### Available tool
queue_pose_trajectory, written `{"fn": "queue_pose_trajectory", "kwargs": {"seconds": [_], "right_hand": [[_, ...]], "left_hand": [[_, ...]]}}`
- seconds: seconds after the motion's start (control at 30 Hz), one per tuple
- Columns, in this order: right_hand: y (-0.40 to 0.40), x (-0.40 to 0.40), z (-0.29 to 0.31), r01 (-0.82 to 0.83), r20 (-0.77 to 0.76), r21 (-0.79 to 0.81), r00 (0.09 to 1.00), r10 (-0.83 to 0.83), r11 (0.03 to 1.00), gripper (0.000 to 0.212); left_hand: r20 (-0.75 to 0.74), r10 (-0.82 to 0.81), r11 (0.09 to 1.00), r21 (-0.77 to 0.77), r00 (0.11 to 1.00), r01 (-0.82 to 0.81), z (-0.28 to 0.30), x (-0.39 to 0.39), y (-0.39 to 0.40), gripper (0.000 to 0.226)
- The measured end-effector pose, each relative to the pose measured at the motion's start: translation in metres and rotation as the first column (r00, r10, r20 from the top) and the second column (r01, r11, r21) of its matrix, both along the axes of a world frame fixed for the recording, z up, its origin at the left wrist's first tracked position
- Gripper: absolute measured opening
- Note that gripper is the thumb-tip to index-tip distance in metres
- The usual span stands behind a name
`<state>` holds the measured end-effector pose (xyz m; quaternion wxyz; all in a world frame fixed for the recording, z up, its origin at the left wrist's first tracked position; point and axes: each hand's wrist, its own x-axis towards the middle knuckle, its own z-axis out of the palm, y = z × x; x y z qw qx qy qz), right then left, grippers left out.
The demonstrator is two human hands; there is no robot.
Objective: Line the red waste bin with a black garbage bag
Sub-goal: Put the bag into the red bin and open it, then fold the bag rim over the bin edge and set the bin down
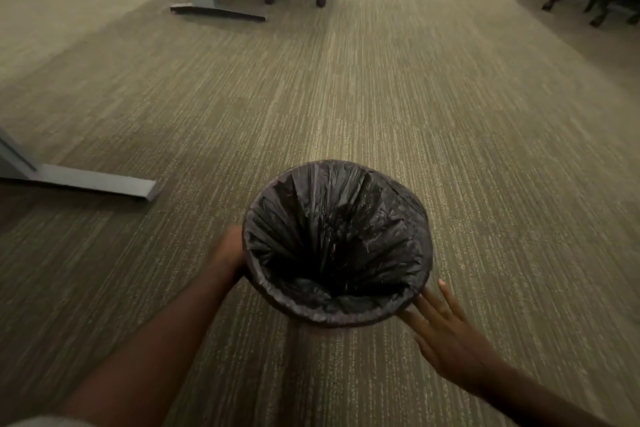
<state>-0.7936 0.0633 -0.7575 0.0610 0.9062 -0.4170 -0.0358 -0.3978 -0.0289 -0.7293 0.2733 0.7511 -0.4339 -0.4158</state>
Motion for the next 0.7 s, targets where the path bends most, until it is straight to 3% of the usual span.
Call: {"fn": "queue_pose_trajectory", "kwargs": {"seconds": [0.07,0.1,0.17,0.2,0.23,0.3,0.33,0.37,0.4,0.47,0.5,0.57,0.7], "right_hand": [[-0.004,-0.003,0.009,0.037,0.201,0.01,0.979,-0.038,0.999,0.054],[-0.007,-0.006,0.018,0.094,0.344,0.029,0.934,-0.099,0.995,0.048],[-0.018,-0.012,0.042,0.243,0.621,0.111,0.74,-0.259,0.964,0.051],[-0.026,-0.012,0.058,0.279,0.724,0.125,0.631,-0.28,0.952,0.051],[-0.035,-0.006,0.077,0.283,0.795,0.106,0.551,-0.252,0.953,0.046],[-0.058,0.017,0.111,0.189,0.867,0.022,0.485,-0.113,0.982,0.034],[-0.07,0.035,0.124,0.126,0.867,0.002,0.494,-0.065,0.992,0.03],[-0.081,0.057,0.134,0.052,0.846,0.01,0.533,-0.037,0.999,0.029],[-0.092,0.081,0.14,-0.024,0.801,0.06,0.597,-0.034,0.998,0.03],[-0.111,0.128,0.139,-0.122,0.61,0.266,0.789,-0.069,0.956,0.035],[-0.119,0.149,0.134,-0.13,0.482,0.381,0.873,-0.077,0.916,0.036],[-0.13,0.18,0.117,-0.103,0.285,0.545,0.956,-0.068,0.832,0.035],[-0.132,0.205,0.093,-0.041,0.145,0.622,0.987,-0.063,0.782,0.036]], "left_hand": [[0.202,-0.053,0.998,-0.013,0.978,0.057,0.002,0.01,-0.007,0.015],[0.254,-0.002,0.996,-0.082,0.967,0.024,0.005,0.018,-0.01,0.018],[0.194,0.214,0.934,-0.327,0.957,-0.143,0.024,0.031,-0.007,0.02],[0.105,0.277,0.86,-0.471,0.955,-0.198,0.038,0.031,-0.002,0.018],[0.061,0.259,0.784,-0.596,0.964,-0.173,0.051,0.028,0.002,0.015],[0.129,-0.025,0.691,-0.715,0.991,0.11,0.083,0.009,0.019,0.018],[0.265,-0.228,0.638,-0.686,0.937,0.35,0.094,-0.007,0.032,0.027],[0.446,-0.394,0.552,-0.584,0.803,0.595,0.1,-0.023,0.046,0.039],[0.616,-0.499,0.444,-0.423,0.61,0.79,0.103,-0.039,0.06,0.054],[0.778,-0.584,0.294,-0.064,0.232,0.954,0.097,-0.065,0.079,0.078],[0.787,-0.607,0.266,0.073,0.108,0.961,0.091,-0.073,0.085,0.079],[0.795,-0.607,0.254,0.182,0.01,0.95,0.081,-0.081,0.092,0.066],[0.781,-0.624,0.281,0.23,-0.005,0.932,0.081,-0.082,0.098,0.028]]}}
